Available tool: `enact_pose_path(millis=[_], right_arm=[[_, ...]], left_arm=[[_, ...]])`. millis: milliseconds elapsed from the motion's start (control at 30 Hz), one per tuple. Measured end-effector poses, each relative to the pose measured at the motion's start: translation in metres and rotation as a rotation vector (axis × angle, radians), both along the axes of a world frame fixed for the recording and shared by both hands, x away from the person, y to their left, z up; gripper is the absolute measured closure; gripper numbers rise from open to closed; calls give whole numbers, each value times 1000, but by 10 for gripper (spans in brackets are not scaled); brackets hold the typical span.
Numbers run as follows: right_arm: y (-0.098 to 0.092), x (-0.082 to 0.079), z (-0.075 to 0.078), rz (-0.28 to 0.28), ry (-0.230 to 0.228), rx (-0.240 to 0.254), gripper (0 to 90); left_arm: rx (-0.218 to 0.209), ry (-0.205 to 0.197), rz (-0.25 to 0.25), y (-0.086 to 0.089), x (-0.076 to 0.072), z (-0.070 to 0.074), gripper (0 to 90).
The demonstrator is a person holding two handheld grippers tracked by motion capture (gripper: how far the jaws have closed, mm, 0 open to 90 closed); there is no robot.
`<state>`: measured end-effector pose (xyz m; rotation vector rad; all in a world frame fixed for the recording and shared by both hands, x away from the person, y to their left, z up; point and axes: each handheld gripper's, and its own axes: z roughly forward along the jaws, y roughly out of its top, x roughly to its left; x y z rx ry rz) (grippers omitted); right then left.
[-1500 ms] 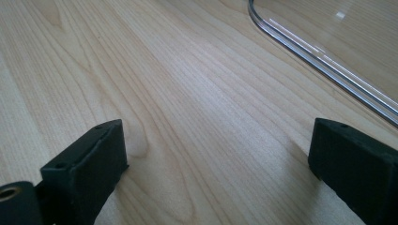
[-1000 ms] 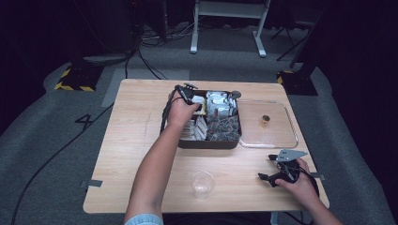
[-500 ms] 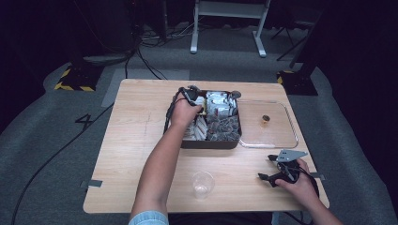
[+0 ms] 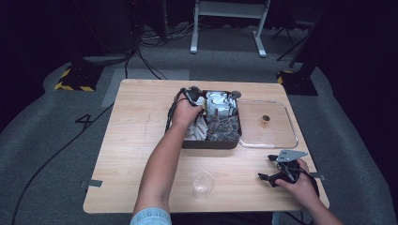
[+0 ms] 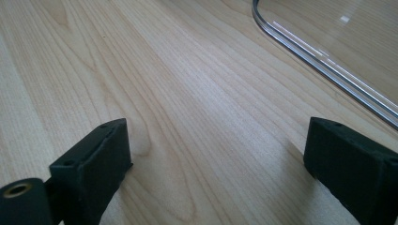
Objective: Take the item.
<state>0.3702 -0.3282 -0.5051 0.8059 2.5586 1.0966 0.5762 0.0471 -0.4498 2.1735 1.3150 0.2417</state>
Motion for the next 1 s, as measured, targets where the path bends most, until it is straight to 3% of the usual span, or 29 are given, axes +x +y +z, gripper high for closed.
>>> enact_pose_path(millis=[333, 400, 667, 800, 833, 1000], right_arm=[[0, 0, 0, 2, -1, 1, 80], [0, 0, 0, 2, -1, 2, 83], [0, 0, 0, 3, 0, 2, 84], [0, 0, 0, 3, -1, 2, 85], [0, 0, 0, 3, -1, 2, 84], [0, 0, 0, 3, -1, 2, 84]], left_arm=[[9, -5, 17, 3, 3, -3, 505], [-4, 15, 17, 3, 3, -3, 530], [14, 15, 5, -3, 2, -4, 567], [23, 20, -3, -3, 2, -5, 651], [45, 22, -9, -2, 3, -5, 677], [73, 33, -20, -2, 3, -6, 810]])
